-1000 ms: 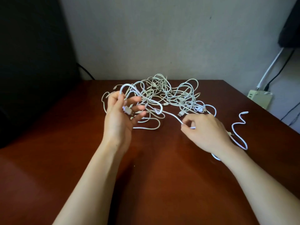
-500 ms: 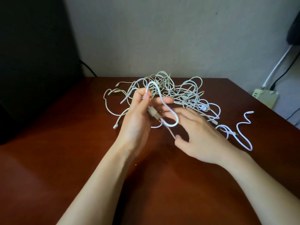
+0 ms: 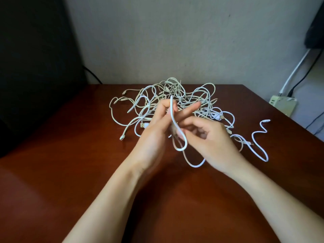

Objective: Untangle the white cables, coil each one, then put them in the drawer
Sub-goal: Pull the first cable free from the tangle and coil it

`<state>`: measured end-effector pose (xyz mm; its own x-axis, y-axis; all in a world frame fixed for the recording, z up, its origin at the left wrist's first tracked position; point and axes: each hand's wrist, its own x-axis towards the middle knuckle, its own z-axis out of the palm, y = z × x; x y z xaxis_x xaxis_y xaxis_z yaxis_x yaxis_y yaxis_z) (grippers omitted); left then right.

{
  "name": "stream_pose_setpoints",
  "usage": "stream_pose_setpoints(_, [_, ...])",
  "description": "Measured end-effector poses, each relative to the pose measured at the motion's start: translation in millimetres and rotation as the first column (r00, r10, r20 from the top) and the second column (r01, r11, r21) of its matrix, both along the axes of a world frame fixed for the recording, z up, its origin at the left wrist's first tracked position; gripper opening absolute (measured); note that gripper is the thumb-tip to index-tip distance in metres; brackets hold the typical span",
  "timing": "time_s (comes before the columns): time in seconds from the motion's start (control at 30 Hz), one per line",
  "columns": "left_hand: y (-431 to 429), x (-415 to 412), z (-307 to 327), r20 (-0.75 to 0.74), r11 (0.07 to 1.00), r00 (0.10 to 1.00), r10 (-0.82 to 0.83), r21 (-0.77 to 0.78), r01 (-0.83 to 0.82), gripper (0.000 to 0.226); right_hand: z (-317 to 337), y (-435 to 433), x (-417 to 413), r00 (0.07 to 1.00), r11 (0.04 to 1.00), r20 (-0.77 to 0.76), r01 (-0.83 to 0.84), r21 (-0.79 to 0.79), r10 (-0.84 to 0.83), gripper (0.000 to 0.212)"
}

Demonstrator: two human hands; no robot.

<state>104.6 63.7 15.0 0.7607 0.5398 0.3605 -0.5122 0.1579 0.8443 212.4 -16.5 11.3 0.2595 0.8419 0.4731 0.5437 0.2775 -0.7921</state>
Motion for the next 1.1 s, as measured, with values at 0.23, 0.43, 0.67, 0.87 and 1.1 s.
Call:
stream_pose_setpoints(0.23, [-6, 5, 0, 0.010, 0.995, 1.000, 0.023, -0.097, -0.022, 0.012, -4, 3, -2, 0.989, 0.988, -0.073, 0.133, 0.078, -0.127, 0.011])
stream_pose_setpoints(0.43, [-13, 0, 2, -0.195, 0.905, 0.898, 0.395, 0.254, -0.342, 0.027, -3, 6, 25, 0.877, 0.870, -0.083, 0.479, 0.113, -0.472, 0.025])
stream_pose_setpoints(0.67, [-19, 4, -7, -0.118, 0.622, 0.732, 0.671, 0.627, -0.469, 0.045, -4, 3, 23, 0.752, 0.772, 0.226, 0.531, 0.350, -0.619, 0.017])
stream_pose_setpoints(0.87, [-20, 6, -4, -0.179, 0.870, 0.873, 0.454, 0.303, -0.390, 0.022, -8, 3, 3, 0.618, 0.760, 0.449, 0.460, 0.459, -0.645, 0.018])
stream_pose_setpoints(1.1, [-15, 7, -7, -0.157, 0.886, 0.900, 0.406, 0.308, -0.346, 0.023, -12, 3, -7, 0.628, 0.881, 0.625, 0.246, 0.405, -0.463, 0.022])
